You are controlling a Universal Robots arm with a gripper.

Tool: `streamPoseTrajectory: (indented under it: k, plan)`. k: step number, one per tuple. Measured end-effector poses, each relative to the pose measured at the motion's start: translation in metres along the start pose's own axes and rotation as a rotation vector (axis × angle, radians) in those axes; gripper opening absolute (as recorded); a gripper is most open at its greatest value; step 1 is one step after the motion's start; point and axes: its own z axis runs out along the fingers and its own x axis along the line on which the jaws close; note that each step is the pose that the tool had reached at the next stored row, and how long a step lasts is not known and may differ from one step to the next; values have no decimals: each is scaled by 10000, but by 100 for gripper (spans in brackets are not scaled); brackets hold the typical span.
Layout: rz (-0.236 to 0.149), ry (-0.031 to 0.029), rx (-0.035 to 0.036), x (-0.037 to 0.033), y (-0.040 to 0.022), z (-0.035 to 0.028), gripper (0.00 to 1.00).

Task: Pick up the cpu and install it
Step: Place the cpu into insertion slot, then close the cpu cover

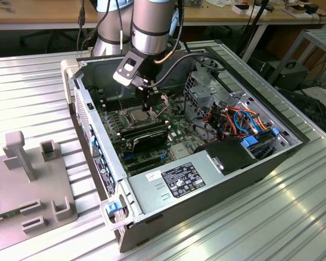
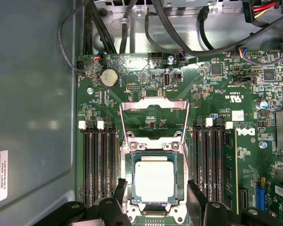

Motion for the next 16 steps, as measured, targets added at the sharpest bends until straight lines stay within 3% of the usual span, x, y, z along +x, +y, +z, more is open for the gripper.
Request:
streamPoseTrajectory:
  k: [16]
  plan:
    - [-2,0,0,-4,-51,-3,61]
